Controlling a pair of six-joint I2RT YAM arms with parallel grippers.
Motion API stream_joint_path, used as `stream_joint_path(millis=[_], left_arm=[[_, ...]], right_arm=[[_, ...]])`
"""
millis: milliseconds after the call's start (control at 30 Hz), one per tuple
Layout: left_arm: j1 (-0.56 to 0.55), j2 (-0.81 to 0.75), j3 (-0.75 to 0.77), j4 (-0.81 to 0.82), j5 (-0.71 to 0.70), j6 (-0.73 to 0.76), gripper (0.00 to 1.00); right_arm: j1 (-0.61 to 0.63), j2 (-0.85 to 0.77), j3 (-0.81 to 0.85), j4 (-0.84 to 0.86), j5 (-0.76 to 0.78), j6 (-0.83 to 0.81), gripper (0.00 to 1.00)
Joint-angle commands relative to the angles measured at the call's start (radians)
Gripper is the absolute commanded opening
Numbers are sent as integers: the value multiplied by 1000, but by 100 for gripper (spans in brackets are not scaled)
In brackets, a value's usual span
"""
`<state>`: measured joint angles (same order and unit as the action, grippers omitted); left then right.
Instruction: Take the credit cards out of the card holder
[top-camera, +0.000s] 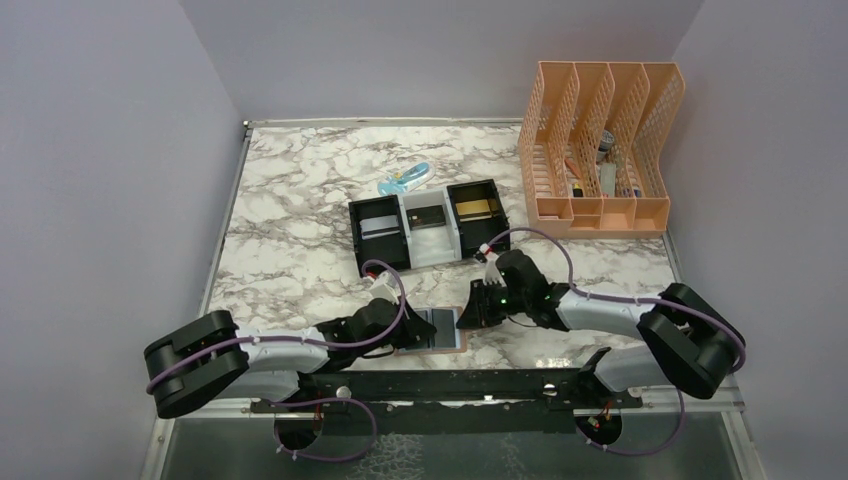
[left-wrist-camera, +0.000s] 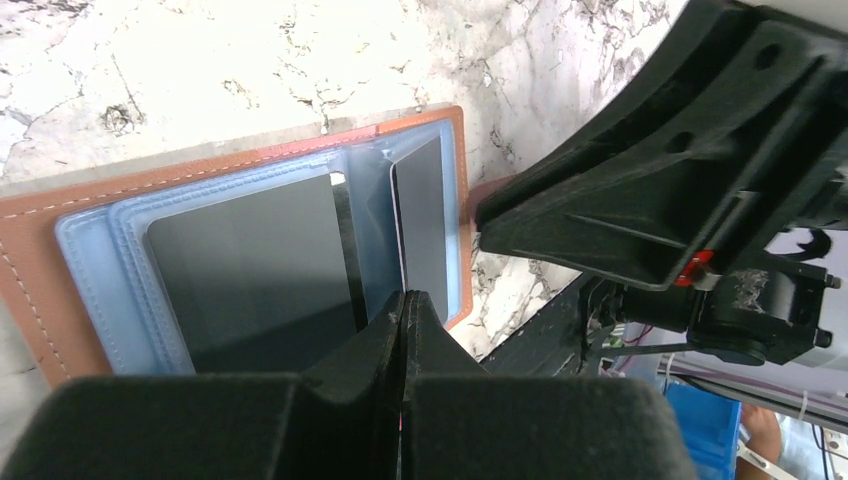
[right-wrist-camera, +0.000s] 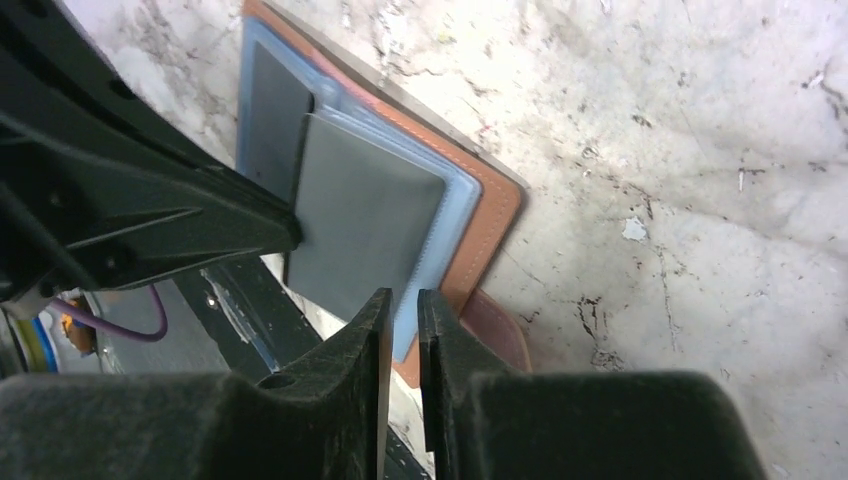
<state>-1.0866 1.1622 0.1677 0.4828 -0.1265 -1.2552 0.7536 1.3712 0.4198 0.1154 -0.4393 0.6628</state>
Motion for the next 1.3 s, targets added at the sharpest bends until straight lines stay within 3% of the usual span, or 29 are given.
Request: stream_joint_path(millis=[0,300,533,800,1033,1267], left_arm=[[-4,22,14,34,-15,-8,0],[-3,69,52,36,3,3,2],[-3,71,56,40,4,4,6],[-4,80,69,64,17,11,13],[-3,50,50,80,4,-6,10],[-3,12,30,93,-3,2,0]], right_arm=[[3,-62,37,-17,-34,-49,17],[4,65,33,133,-181,-19,20],[4,101,40,-13,56,-12,20],[4,126,2,6,68,2,20],[4,123,-7,6,86,11,20],[4,123,-10,0,87,22,20]])
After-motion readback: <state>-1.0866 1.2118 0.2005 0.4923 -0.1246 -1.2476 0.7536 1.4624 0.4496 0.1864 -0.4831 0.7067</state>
